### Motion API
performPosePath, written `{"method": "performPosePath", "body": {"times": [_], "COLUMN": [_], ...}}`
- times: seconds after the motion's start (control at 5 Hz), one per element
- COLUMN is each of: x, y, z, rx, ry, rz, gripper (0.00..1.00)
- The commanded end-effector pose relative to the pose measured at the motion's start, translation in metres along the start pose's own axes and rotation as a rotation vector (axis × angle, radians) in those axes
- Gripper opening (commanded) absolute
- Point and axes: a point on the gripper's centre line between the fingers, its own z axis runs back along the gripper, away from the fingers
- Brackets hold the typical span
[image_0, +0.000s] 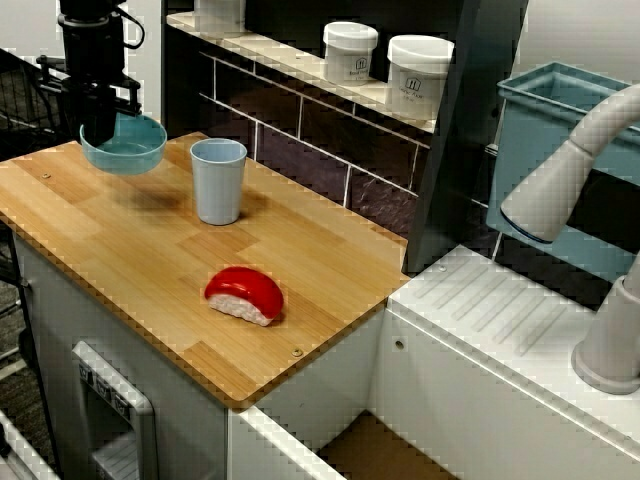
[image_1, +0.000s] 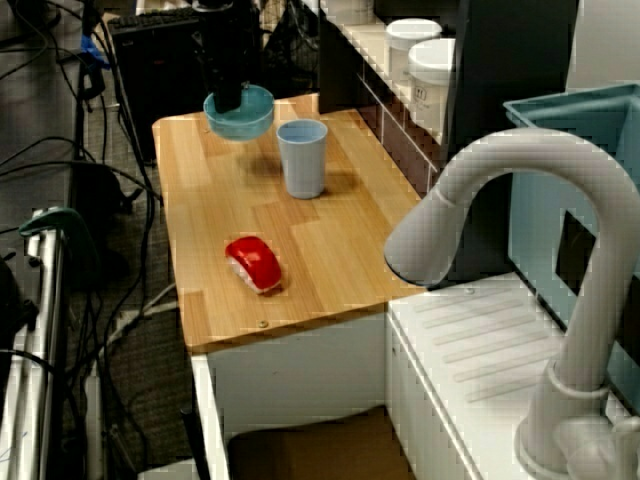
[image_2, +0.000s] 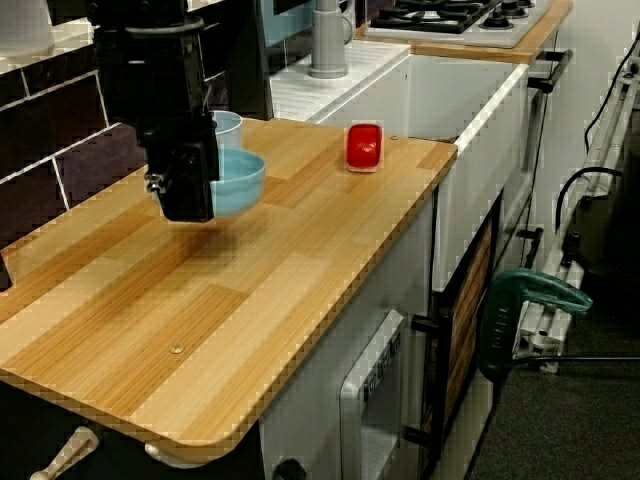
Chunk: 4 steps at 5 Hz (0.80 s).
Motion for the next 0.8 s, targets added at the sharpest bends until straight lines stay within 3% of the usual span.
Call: {"method": "performPosePath", "body": {"times": [0.0,0.2,0.4,0.6], "x": [-0.005,-0.0089,-0.0105,-0.0114], "y": [-0.0003,-0.001,-0.0026,-0.0026], "z": [-0.0121,-0.0157,-0.0197,-0.0167], "rx": [0.043,0.046,0.052,0.045], "ry": [0.004,0.017,0.031,0.035], "rz": [0.005,0.009,0.009,0.007], "gripper": [0.0,0.01,0.34,1.0]}}
